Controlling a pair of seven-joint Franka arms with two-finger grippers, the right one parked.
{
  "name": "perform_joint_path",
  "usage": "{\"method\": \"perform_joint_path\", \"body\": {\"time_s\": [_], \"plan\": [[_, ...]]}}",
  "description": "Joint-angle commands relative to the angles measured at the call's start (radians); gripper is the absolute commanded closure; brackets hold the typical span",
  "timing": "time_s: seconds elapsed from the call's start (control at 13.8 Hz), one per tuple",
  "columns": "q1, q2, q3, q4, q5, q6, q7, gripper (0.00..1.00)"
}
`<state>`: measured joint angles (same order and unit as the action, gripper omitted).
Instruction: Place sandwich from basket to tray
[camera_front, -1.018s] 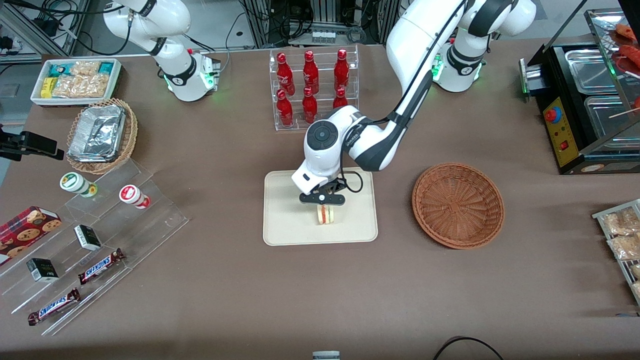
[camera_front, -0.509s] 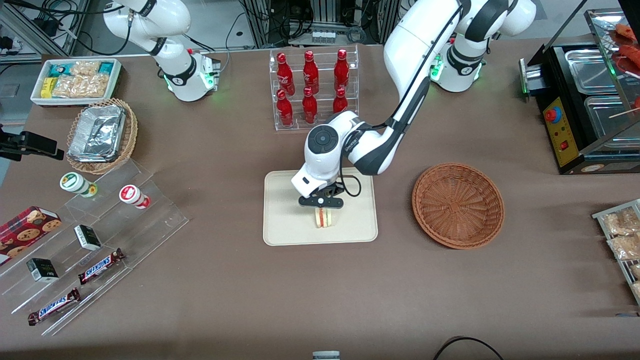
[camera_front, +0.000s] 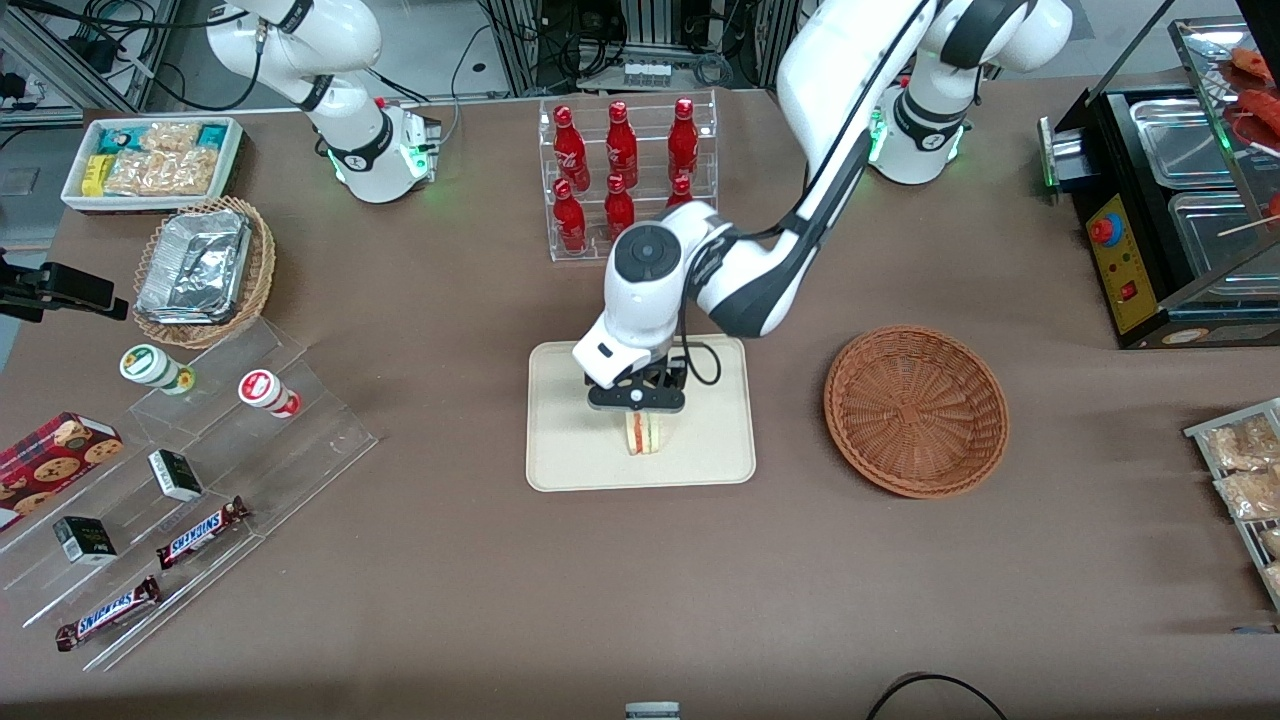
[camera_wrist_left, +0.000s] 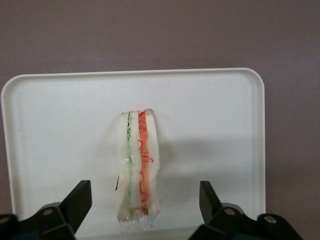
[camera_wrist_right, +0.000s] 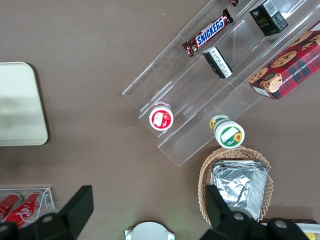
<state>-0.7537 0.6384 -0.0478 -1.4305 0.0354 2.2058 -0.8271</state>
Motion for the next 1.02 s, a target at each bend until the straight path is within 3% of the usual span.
{"method": "perform_joint_path", "body": {"time_s": [0.0,0.51,0.95], "plan": [[0.005,-0.115,0.014,-0.024,-0.003,-0.119,-0.085,0.00],[0.183,-0.405,0.014,-0.094,0.008,-0.392,-0.066,0.00],[0.388,-0.632,0.014,-0.240,0.009,-0.469,0.250,0.00]]}}
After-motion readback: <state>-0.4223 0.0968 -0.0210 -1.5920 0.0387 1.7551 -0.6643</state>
